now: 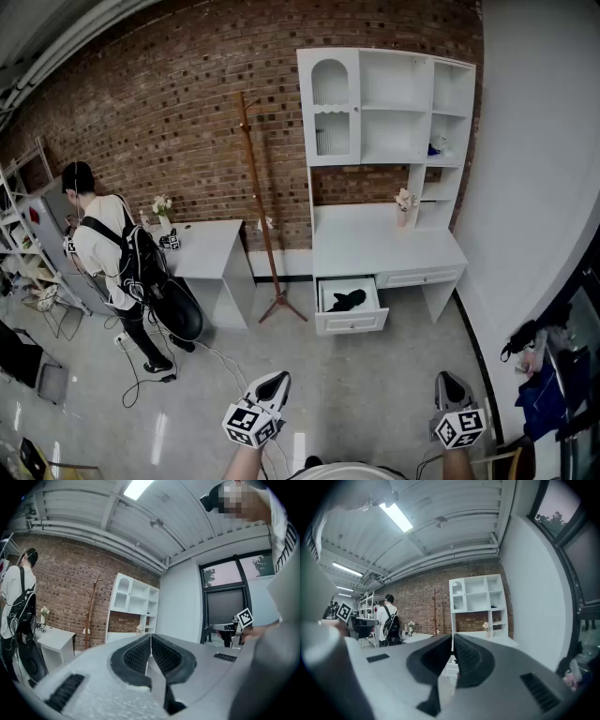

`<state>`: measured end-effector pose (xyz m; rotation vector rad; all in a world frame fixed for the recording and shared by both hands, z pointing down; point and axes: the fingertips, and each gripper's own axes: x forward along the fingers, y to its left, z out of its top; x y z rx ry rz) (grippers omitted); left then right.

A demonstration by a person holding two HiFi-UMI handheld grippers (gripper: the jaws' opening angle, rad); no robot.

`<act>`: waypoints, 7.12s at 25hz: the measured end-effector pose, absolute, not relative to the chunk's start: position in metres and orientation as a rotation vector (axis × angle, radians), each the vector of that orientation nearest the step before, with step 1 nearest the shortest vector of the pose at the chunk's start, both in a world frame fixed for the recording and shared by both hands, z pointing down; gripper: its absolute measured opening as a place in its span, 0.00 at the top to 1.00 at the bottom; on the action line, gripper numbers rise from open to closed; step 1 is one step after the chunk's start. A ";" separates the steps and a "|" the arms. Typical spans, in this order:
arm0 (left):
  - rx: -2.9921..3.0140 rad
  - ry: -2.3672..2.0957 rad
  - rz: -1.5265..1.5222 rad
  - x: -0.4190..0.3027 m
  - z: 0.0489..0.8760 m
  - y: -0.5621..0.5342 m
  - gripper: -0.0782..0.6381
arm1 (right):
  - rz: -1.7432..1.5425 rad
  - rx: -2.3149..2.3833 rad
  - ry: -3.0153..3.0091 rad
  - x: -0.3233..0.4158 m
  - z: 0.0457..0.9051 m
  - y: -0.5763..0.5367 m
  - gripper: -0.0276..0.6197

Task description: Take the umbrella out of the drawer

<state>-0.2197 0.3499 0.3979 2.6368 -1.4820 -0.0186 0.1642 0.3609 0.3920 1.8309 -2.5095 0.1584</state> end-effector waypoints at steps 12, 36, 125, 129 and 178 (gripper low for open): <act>2.638 -1.475 -0.025 -0.227 0.403 0.340 0.85 | 0.163 1.848 -2.503 0.157 0.393 0.354 0.91; 2.664 -1.395 0.019 -0.265 0.419 0.325 0.85 | 0.154 1.892 -2.447 0.109 0.397 0.355 0.90; 2.573 -1.419 0.138 -0.203 0.450 -0.012 0.85 | 0.360 1.683 -2.508 0.123 0.457 -0.012 0.90; 2.593 -1.360 0.152 -0.211 0.455 -0.043 0.85 | 0.373 1.736 -2.465 0.115 0.458 -0.030 0.90; 2.732 -0.718 0.483 -0.141 0.570 -0.229 0.85 | 0.589 1.982 -2.084 0.092 0.517 -0.117 0.90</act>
